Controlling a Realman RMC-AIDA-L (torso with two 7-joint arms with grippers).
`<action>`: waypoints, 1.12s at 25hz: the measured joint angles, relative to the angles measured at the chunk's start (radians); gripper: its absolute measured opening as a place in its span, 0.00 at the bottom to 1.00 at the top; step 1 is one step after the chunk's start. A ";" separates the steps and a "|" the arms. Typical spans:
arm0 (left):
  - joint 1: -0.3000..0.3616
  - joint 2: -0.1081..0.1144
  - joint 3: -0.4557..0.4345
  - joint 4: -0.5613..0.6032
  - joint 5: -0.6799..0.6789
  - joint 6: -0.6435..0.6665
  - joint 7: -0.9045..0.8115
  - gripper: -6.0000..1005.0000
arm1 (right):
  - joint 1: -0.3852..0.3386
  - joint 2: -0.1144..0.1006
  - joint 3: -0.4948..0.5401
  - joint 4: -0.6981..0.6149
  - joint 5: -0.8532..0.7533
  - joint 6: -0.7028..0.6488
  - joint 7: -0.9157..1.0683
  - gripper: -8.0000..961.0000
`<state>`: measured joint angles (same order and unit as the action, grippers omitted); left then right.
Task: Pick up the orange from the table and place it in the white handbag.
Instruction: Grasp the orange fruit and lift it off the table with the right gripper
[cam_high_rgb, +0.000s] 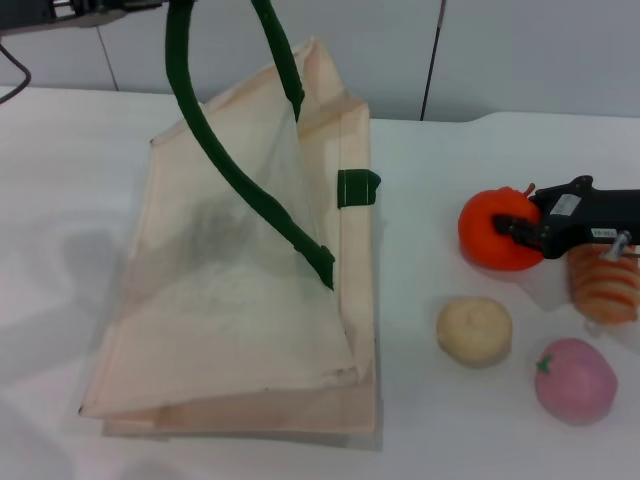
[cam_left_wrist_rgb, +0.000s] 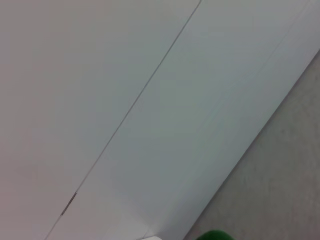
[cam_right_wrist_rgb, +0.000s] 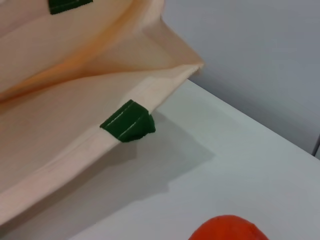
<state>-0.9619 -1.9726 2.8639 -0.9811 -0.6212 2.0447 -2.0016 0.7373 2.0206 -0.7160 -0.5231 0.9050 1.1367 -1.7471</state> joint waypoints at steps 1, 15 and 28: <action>0.000 0.000 0.000 0.001 -0.003 0.000 -0.001 0.14 | 0.000 0.000 0.000 0.000 0.000 0.000 0.000 0.32; 0.002 0.000 0.000 0.003 -0.008 0.000 -0.003 0.14 | -0.002 0.002 0.002 -0.041 0.012 0.062 0.000 0.19; 0.003 0.003 0.000 0.004 -0.008 0.000 -0.004 0.14 | -0.021 0.003 0.003 -0.117 0.101 0.216 -0.003 0.12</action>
<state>-0.9589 -1.9693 2.8639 -0.9770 -0.6290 2.0448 -2.0054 0.7161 2.0234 -0.7132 -0.6404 1.0062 1.3523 -1.7497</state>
